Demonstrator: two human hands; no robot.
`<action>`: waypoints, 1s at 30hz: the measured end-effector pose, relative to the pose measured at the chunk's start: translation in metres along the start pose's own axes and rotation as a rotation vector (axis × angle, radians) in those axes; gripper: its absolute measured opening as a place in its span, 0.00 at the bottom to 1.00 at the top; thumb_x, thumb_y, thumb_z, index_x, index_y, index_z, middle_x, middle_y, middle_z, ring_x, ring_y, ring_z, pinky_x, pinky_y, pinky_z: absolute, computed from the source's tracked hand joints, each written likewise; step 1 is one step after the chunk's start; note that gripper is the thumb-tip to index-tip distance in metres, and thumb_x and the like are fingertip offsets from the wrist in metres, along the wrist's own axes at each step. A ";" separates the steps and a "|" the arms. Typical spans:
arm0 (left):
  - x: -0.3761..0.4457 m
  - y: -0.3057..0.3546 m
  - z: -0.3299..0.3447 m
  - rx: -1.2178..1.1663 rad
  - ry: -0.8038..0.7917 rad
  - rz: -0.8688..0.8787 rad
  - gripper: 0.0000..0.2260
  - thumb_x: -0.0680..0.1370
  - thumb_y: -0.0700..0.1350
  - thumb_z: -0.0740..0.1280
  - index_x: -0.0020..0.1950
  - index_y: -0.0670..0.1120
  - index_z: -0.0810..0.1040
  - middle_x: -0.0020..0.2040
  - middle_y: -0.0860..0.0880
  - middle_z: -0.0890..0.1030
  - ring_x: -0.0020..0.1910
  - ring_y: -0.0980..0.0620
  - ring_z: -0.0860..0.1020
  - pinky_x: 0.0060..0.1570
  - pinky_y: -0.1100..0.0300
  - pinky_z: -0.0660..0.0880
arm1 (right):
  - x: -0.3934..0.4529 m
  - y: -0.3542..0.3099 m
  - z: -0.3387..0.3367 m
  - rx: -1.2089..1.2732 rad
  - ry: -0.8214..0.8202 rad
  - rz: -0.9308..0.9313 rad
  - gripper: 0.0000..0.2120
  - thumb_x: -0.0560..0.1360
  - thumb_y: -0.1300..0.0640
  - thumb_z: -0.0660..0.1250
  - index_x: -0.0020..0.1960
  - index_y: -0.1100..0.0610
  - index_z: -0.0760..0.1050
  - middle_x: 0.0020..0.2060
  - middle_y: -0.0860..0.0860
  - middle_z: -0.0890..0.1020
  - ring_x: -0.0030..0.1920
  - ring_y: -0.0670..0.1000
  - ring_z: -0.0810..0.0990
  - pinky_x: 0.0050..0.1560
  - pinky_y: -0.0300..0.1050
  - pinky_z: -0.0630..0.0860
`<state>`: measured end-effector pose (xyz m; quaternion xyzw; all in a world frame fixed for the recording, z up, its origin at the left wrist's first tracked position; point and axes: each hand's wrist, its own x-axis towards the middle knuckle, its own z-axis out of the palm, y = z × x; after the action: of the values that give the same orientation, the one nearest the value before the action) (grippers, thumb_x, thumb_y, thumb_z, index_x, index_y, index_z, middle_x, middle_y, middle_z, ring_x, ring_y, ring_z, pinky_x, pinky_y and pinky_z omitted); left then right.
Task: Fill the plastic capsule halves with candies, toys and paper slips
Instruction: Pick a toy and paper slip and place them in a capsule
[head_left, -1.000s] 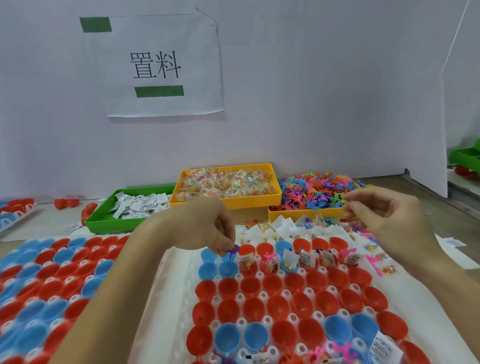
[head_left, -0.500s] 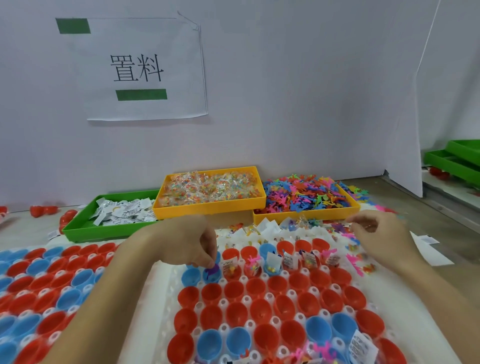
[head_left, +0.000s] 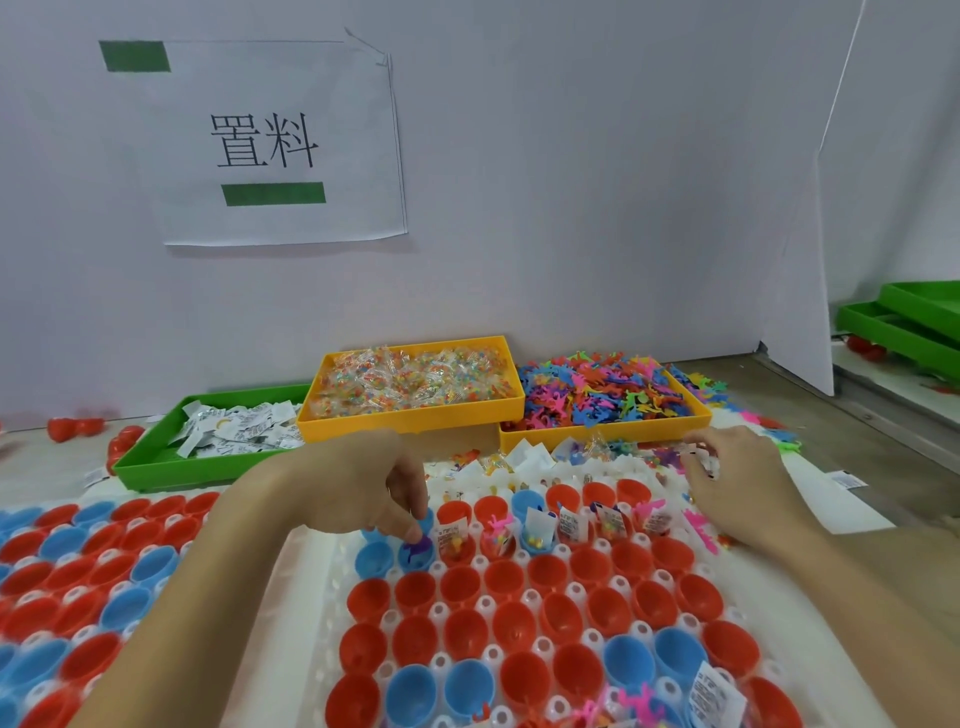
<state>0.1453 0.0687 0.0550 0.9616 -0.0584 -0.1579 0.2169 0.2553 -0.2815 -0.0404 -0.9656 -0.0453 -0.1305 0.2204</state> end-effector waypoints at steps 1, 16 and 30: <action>0.000 0.000 0.000 -0.001 0.006 0.006 0.04 0.73 0.45 0.77 0.43 0.51 0.83 0.38 0.51 0.85 0.35 0.57 0.80 0.40 0.61 0.78 | 0.001 -0.001 0.000 -0.025 -0.025 0.004 0.16 0.82 0.50 0.61 0.66 0.52 0.76 0.63 0.54 0.79 0.64 0.56 0.73 0.64 0.55 0.72; -0.001 0.001 -0.002 0.020 0.026 0.000 0.05 0.73 0.48 0.76 0.46 0.52 0.83 0.35 0.58 0.82 0.32 0.62 0.78 0.37 0.64 0.75 | 0.000 -0.006 -0.009 0.303 0.099 0.060 0.12 0.79 0.67 0.63 0.57 0.61 0.84 0.56 0.57 0.84 0.51 0.54 0.80 0.54 0.45 0.73; -0.010 0.010 -0.008 0.052 0.115 0.073 0.02 0.75 0.48 0.74 0.44 0.51 0.83 0.36 0.56 0.83 0.34 0.59 0.80 0.40 0.60 0.78 | -0.035 -0.067 -0.040 0.818 0.110 -0.146 0.12 0.71 0.65 0.76 0.48 0.50 0.83 0.38 0.45 0.85 0.39 0.44 0.85 0.39 0.31 0.79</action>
<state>0.1384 0.0649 0.0693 0.9715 -0.0850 -0.0929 0.2006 0.2028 -0.2401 0.0127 -0.7843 -0.1500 -0.1684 0.5780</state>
